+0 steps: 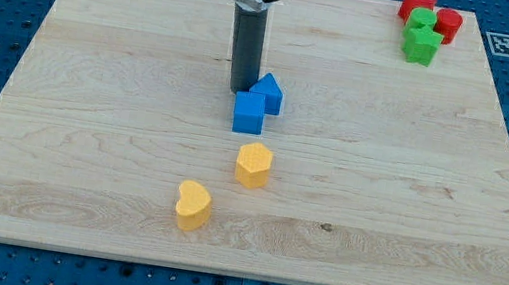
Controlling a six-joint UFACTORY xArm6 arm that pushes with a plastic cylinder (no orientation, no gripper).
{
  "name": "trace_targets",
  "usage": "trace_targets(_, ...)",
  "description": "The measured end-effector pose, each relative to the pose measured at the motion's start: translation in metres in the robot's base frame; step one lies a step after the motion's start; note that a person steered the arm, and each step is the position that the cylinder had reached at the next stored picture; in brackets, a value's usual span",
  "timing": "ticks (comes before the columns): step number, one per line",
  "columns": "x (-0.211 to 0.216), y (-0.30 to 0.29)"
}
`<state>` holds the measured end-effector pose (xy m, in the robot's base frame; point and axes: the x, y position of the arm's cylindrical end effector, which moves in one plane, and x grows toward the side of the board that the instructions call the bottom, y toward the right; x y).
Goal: Nudge the yellow heart right a bit
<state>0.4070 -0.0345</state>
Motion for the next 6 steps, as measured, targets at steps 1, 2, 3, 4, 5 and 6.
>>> trace_targets(1,0.012,-0.058)
trace_targets(2,0.041,-0.093)
trace_targets(3,0.085,-0.09)
trace_targets(4,0.123,-0.083)
trace_targets(5,0.129,-0.081)
trace_targets(6,0.144,-0.083)
